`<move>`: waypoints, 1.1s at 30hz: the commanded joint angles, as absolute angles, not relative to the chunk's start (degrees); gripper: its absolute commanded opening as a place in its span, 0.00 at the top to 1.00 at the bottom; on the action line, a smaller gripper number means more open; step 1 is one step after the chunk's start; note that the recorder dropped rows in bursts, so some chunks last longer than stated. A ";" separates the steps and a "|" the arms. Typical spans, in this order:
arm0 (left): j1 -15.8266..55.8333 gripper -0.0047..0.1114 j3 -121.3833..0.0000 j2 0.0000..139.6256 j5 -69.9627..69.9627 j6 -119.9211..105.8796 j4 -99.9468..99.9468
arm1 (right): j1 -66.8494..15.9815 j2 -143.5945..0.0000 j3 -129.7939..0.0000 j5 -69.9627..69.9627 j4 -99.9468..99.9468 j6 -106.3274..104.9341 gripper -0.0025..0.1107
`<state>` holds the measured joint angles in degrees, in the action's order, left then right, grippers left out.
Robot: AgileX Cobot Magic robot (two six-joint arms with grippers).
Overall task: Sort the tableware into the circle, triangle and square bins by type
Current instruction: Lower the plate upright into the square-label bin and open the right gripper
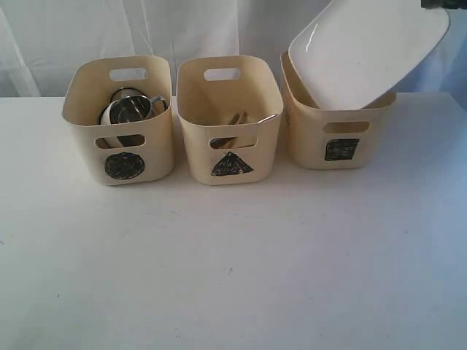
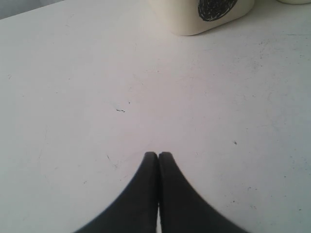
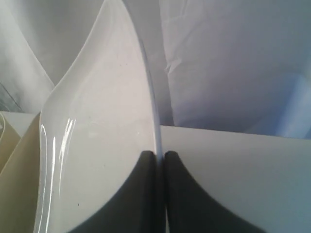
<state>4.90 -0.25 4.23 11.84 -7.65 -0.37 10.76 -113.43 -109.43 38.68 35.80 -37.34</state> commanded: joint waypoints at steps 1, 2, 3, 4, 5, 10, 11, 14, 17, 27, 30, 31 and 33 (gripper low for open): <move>4.73 0.96 0.00 3.95 12.42 -7.55 -0.52 | 10.66 -112.72 -110.19 37.23 37.48 -41.75 0.98; 4.73 0.96 0.00 3.95 12.42 -7.55 -0.52 | 10.66 -112.72 -110.19 37.23 37.65 -42.47 0.98; 4.73 0.96 0.00 3.95 12.42 -7.55 -0.52 | 10.66 -112.72 -110.19 37.23 37.65 -43.41 0.98; 4.73 0.96 0.00 3.95 12.42 -7.55 -0.52 | 10.66 -112.72 -110.19 37.48 37.65 -43.98 0.96; 4.73 0.96 0.00 3.95 12.42 -7.55 -0.52 | 10.66 -112.72 -110.19 37.61 37.65 -44.25 0.94; 4.73 0.96 0.00 3.95 12.42 -7.55 -0.52 | 10.66 -112.72 -110.19 38.84 37.65 -44.92 0.74; 4.73 0.96 0.00 3.95 12.42 -7.55 -0.52 | 10.66 -112.72 -110.19 38.94 37.65 -44.92 0.71; 4.73 0.96 0.00 3.95 12.42 -7.55 -0.52 | 10.66 -112.72 -110.19 39.12 37.89 -44.92 0.68; 4.73 0.96 0.00 3.95 12.42 -7.55 -0.52 | 10.66 -112.72 -110.19 39.58 39.62 -44.92 0.68; 4.73 0.96 0.00 3.95 12.42 -7.55 -0.52 | 10.66 -107.86 -110.19 52.15 42.62 -44.47 0.98; 4.73 0.96 0.00 3.95 12.42 -7.55 -0.52 | 10.66 -105.29 -109.24 59.41 43.34 -45.01 0.98; 4.73 0.96 0.00 3.95 12.42 -7.55 -0.52 | 10.48 -104.10 -108.24 61.92 44.40 -45.85 0.98; 4.73 0.96 0.00 3.95 12.42 -7.55 -0.52 | 10.01 -102.35 -106.24 65.54 46.00 -47.94 0.98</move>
<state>4.90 -0.25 4.23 11.84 -7.65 -0.37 10.54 -104.93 -108.48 59.63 43.88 -45.34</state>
